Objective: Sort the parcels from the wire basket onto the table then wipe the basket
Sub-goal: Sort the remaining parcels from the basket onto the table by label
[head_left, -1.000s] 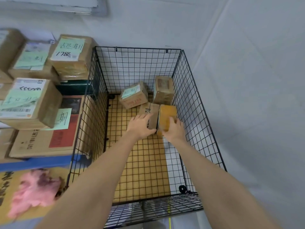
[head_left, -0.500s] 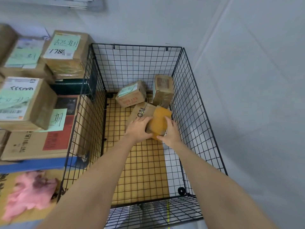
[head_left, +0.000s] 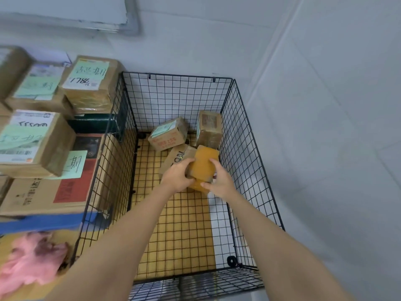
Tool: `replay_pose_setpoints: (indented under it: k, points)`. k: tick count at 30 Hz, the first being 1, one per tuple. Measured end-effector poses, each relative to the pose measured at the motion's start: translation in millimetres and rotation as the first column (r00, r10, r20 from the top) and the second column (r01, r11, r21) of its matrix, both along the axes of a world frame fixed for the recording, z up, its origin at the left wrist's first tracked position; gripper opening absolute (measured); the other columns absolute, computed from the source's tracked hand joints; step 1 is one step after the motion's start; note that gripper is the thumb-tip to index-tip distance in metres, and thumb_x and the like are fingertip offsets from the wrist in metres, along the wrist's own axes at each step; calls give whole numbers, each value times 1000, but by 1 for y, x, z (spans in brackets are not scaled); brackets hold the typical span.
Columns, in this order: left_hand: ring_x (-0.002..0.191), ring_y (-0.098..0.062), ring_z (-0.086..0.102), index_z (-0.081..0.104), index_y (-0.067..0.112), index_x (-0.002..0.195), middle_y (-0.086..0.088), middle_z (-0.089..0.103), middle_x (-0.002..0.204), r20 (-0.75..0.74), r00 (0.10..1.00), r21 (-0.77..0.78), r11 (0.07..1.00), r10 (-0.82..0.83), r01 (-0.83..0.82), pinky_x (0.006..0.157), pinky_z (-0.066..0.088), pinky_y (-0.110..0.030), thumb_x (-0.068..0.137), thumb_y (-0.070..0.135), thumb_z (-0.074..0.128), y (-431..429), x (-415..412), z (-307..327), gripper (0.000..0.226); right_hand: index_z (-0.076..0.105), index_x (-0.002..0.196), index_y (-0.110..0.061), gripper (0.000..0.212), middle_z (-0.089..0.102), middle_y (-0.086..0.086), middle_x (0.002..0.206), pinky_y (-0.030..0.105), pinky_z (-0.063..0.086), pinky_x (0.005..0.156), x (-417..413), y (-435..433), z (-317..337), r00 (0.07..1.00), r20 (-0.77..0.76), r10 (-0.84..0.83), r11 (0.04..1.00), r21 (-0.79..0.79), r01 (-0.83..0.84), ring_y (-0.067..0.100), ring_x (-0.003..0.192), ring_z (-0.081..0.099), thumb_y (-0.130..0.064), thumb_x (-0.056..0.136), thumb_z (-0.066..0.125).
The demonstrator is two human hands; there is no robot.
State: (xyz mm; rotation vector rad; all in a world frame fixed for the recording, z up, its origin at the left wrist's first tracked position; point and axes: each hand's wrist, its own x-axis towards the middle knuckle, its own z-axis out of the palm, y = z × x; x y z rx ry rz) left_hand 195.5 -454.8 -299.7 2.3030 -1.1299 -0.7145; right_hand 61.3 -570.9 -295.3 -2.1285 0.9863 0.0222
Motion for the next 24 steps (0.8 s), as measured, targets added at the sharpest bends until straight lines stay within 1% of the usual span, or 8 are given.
replay_pose_setpoints:
  k: [3, 7, 13, 15, 17, 19, 21, 24]
  points:
    - [123, -23, 53, 40, 28, 145, -3, 55, 136, -8, 1000, -65, 998, 21, -21, 97, 48, -42, 78, 28, 77, 0, 2, 19, 77, 26, 148, -35, 95, 46, 0, 143, 50, 49, 100, 2, -6, 23, 999, 14, 44, 998, -36, -43, 25, 125, 52, -30, 75, 84]
    - [119, -25, 56, 46, 23, 141, -4, 57, 132, -40, 999, -223, 974, 30, -39, 97, 50, -45, 75, 18, 79, 0, 9, 55, 75, 26, 150, -33, 93, 41, 2, 148, 51, 48, 102, 8, -14, 61, 994, 68, 88, 993, -89, -82, 26, 129, 49, -28, 77, 83]
    - [117, -18, 55, 43, 15, 142, -3, 52, 134, -19, 998, -446, 893, 64, -66, 98, 51, -36, 77, 10, 76, -2, 31, 136, 73, 27, 149, -35, 91, 40, 0, 150, 52, 46, 104, 38, -20, 140, 957, 240, 165, 964, -242, -106, 23, 132, 46, -32, 77, 82]
    - [121, -14, 51, 42, 13, 142, -1, 50, 136, 1, 997, -513, 856, 81, -69, 99, 49, -29, 79, 8, 75, -1, 39, 169, 72, 28, 148, -36, 89, 40, -1, 150, 51, 47, 104, 46, -21, 171, 921, 335, 199, 958, -265, -111, 21, 129, 48, -31, 77, 82]
    - [118, -12, 51, 42, 13, 143, 1, 50, 136, 8, 994, -573, 815, 109, -85, 90, 45, -13, 80, 7, 76, 2, 47, 202, 71, 31, 148, -35, 87, 40, -2, 149, 47, 49, 102, 52, -20, 202, 874, 429, 229, 954, -279, -113, 18, 124, 50, -29, 79, 82]
    - [113, -13, 54, 43, 14, 141, 2, 49, 136, 22, 990, -626, 774, 139, -95, 81, 45, -7, 81, 8, 78, 7, 51, 233, 70, 32, 148, -36, 86, 40, -4, 149, 43, 48, 102, 57, -17, 232, 835, 492, 247, 947, -306, -100, 14, 121, 50, -28, 79, 82]
    - [112, -14, 56, 46, 13, 138, 0, 49, 137, 25, 984, -686, 719, 174, -109, 88, 48, -16, 79, 10, 80, 14, 53, 259, 68, 32, 147, -39, 85, 39, -6, 148, 44, 48, 103, 59, -13, 259, 793, 550, 260, 942, -323, -85, 14, 121, 50, -28, 79, 82]
    - [113, -11, 57, 53, 15, 133, 0, 52, 134, -43, 978, -752, 638, 202, -165, 99, 51, -32, 78, 11, 82, 25, 54, 292, 63, 33, 145, -41, 83, 37, -8, 150, 46, 48, 103, 61, -5, 293, 730, 614, 300, 935, -343, -96, 14, 121, 51, -27, 79, 82]
